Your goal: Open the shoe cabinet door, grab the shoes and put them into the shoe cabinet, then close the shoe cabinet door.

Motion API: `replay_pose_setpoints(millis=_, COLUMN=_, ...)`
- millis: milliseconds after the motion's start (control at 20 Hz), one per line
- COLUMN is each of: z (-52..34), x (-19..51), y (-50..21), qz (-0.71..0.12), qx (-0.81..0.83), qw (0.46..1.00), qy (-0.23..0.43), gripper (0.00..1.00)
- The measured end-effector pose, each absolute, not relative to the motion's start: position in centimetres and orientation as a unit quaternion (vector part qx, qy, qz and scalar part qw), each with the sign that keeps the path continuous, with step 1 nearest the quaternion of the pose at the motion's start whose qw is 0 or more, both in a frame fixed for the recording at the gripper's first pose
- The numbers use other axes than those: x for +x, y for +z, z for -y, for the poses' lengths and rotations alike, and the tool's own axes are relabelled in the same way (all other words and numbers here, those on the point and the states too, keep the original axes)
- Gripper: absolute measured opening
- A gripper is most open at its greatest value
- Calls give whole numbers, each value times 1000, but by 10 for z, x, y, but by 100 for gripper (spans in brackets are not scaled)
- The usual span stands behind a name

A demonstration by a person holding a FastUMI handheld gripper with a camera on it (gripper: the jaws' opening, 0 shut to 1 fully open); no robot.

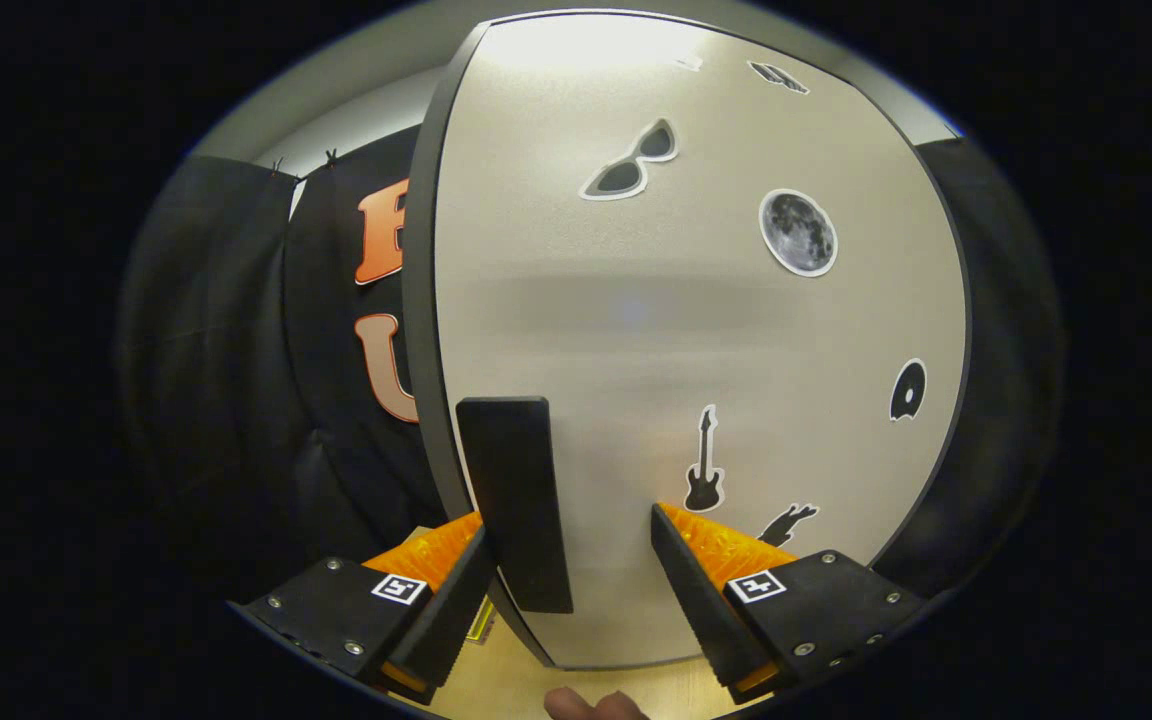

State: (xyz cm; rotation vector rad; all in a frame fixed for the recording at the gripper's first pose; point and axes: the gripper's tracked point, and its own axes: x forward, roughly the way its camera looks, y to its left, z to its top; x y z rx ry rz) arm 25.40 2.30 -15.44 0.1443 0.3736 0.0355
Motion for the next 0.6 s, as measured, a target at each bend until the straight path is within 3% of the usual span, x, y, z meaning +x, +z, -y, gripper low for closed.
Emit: replay_pose_setpoints(millis=600, z=11, x=146, y=-84, qz=-136, qx=34, qw=990, qy=-18, gripper=94)
